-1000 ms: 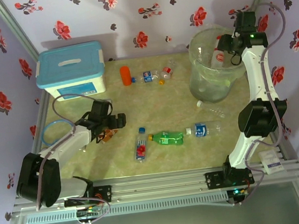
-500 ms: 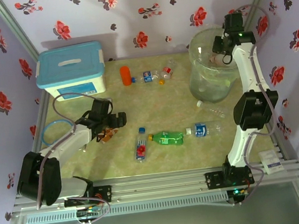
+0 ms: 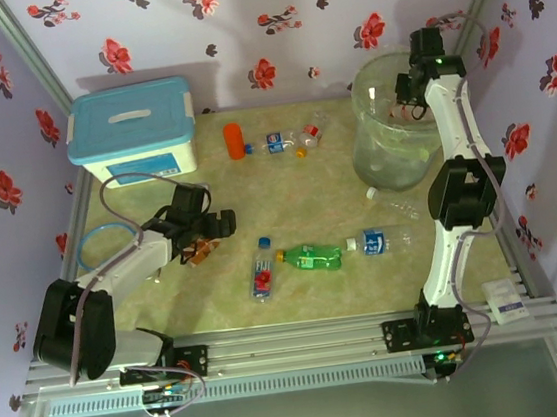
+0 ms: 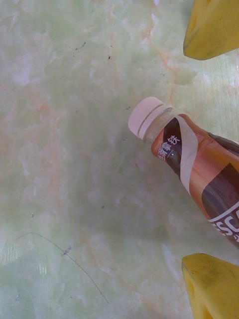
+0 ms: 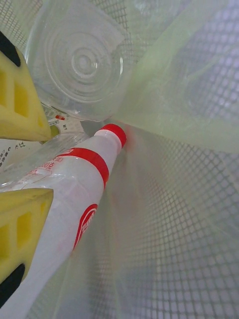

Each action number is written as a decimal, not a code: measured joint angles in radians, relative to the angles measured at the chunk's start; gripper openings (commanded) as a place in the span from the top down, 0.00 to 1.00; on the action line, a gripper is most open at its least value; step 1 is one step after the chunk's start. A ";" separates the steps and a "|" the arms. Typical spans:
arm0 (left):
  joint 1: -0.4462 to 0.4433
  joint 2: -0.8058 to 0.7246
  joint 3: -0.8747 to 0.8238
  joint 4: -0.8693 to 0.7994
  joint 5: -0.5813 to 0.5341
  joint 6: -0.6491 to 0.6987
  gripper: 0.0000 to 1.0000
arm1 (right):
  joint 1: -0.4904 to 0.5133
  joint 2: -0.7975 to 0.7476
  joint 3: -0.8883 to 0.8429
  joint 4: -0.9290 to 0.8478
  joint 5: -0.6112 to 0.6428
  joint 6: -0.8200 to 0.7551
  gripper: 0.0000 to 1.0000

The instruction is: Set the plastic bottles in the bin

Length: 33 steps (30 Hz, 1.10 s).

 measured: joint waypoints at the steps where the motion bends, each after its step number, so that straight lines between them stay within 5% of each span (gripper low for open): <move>1: 0.000 0.000 0.000 0.000 0.000 0.000 0.00 | 0.003 -0.012 0.000 0.000 0.000 0.000 0.68; 10: 0.000 -0.003 0.000 0.000 0.000 -0.008 0.00 | 0.050 -0.282 -0.027 0.002 0.003 -0.016 0.57; 19: 0.000 -0.031 0.000 0.000 0.000 -0.011 0.00 | 0.211 -0.618 -0.286 0.003 0.035 -0.015 0.54; 26: 0.000 -0.031 0.000 0.000 0.000 -0.011 0.00 | 0.367 -0.696 -0.379 -0.101 0.103 -0.003 0.52; 33: 0.000 -0.031 -0.006 0.012 0.000 -0.011 0.00 | 0.498 -0.749 -0.657 -0.164 0.123 0.042 0.45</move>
